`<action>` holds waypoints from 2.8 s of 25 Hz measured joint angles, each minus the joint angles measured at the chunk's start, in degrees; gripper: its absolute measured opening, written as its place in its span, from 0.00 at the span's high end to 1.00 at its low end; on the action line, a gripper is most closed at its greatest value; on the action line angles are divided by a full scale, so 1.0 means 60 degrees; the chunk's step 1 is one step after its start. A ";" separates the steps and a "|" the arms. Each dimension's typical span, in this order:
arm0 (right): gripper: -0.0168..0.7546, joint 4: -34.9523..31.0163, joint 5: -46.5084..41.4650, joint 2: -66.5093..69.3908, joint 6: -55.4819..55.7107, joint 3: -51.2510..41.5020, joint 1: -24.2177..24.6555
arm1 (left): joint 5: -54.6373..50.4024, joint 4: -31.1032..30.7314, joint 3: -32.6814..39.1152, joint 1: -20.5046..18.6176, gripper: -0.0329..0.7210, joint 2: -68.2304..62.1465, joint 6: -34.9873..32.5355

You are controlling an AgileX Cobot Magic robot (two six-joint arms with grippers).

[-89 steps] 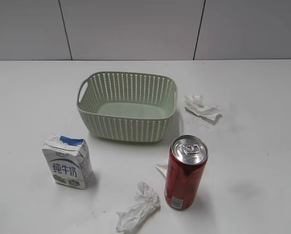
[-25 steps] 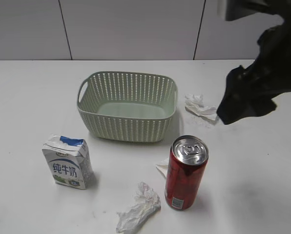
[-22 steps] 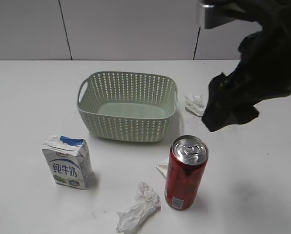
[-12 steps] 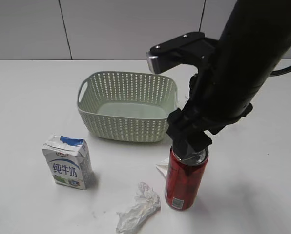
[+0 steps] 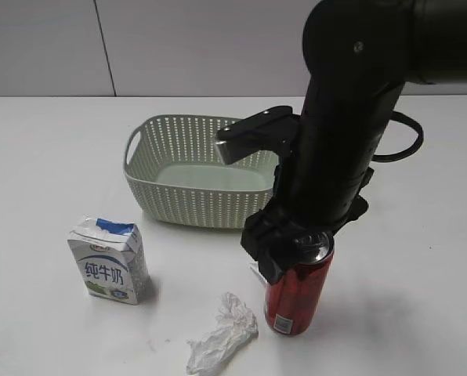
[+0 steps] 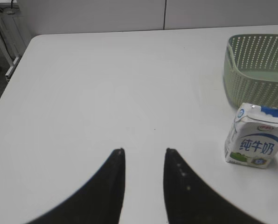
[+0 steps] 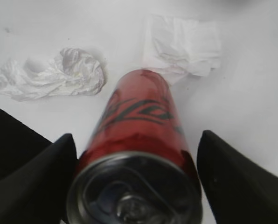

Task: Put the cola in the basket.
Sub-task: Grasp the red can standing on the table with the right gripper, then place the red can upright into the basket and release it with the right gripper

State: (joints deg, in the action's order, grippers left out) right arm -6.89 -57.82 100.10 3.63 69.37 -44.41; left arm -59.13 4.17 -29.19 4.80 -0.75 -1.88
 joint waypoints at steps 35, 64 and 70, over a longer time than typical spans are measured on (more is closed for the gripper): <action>0.30 0.0669 -0.1991 0.0371 -0.1911 0.5134 0.0000 | 0.0000 0.0000 0.0000 0.0000 0.65 0.0000 0.0005; 0.30 0.1149 -0.1009 0.4940 -0.9459 0.7740 0.0651 | 0.0000 0.0000 0.0000 0.0000 0.65 0.0000 0.0005; 0.30 0.1067 -0.0901 0.4940 -0.9459 0.7752 0.0651 | 0.0000 0.0000 0.0000 0.0000 0.65 0.0000 -0.0002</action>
State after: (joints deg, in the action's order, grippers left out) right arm -0.49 -63.22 129.74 -53.12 115.88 -40.51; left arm -59.13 4.17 -29.19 4.80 -0.75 -1.89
